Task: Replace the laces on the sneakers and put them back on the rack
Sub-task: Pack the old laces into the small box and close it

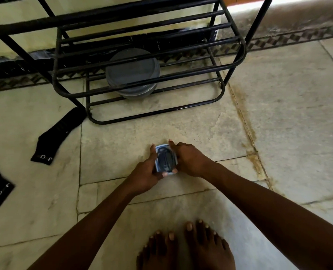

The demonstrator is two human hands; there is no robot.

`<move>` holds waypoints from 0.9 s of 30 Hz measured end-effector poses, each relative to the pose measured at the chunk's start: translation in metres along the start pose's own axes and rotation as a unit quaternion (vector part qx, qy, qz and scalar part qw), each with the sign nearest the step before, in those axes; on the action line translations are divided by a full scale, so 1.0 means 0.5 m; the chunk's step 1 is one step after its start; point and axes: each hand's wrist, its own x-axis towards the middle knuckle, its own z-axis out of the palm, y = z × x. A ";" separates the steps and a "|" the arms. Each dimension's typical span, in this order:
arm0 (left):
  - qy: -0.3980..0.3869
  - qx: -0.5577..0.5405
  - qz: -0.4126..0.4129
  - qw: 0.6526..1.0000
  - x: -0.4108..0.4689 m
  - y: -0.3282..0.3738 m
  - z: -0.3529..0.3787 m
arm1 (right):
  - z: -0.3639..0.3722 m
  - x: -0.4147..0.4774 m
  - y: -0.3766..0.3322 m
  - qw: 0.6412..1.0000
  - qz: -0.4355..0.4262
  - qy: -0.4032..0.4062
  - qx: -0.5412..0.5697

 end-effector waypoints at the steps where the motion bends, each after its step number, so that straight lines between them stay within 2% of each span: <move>1: 0.006 0.009 -0.001 1.000 0.000 0.005 0.001 | 0.002 0.001 -0.002 1.000 0.002 -0.002 -0.003; 8: 0.040 0.078 -0.018 0.996 0.018 0.013 0.015 | 0.010 -0.005 -0.016 0.999 0.037 0.013 0.005; 12: 0.024 0.070 -0.005 0.997 0.016 0.017 0.003 | 0.012 -0.004 -0.012 0.999 0.046 0.013 0.005; 15: 0.017 0.035 0.014 0.999 0.012 -0.001 -0.003 | 0.017 -0.016 0.001 0.996 0.037 0.047 0.059; 18: 0.079 0.028 0.046 0.995 0.013 -0.014 -0.003 | 0.022 -0.038 0.005 0.986 0.030 0.114 0.122; 22: 0.152 0.051 0.114 0.981 -0.018 0.022 0.004 | 0.004 -0.074 -0.001 0.952 0.052 0.214 0.211; 27: 0.247 0.077 0.226 0.939 -0.052 0.080 -0.008 | -0.048 -0.128 -0.001 0.908 0.058 0.297 0.290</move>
